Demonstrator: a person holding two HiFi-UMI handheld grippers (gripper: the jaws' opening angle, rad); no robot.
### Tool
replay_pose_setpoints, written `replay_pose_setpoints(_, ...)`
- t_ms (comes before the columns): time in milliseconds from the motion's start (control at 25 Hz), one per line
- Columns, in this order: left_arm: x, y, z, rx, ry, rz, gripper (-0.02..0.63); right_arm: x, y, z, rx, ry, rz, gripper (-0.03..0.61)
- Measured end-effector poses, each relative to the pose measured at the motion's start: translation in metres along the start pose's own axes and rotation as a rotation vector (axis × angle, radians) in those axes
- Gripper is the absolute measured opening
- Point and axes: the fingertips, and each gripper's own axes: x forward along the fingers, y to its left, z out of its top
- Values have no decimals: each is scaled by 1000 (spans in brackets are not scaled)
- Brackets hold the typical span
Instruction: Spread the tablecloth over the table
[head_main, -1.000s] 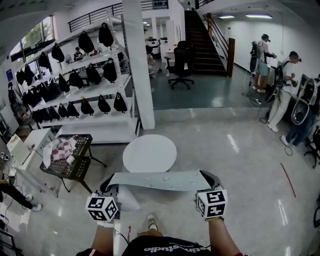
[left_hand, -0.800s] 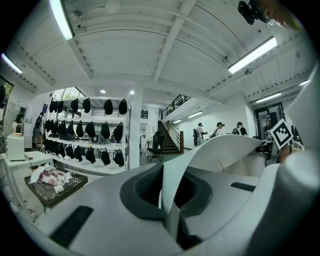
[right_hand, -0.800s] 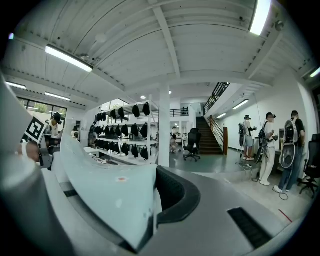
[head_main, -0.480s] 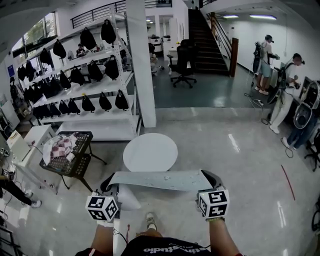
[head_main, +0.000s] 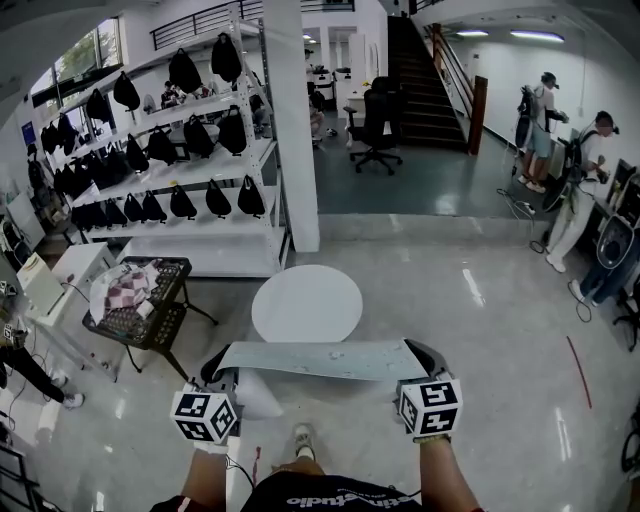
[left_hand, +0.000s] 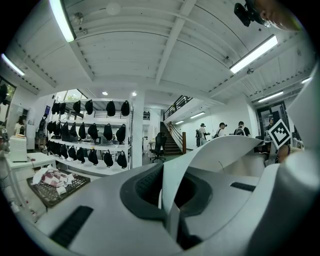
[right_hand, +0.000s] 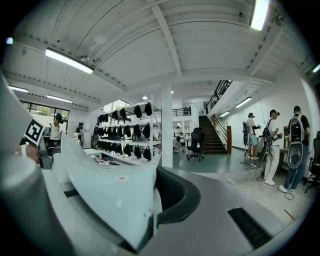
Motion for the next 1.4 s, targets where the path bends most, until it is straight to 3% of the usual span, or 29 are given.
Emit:
replay_pose_setpoints(640, 17, 24, 15, 5, -19, 20, 18, 36, 6, 16, -6, -8, 31, 28)
replay_pose_setpoints(1400, 111, 57, 36, -36, -64, -15, 18, 111, -19, 57, -72, 11, -3, 28)
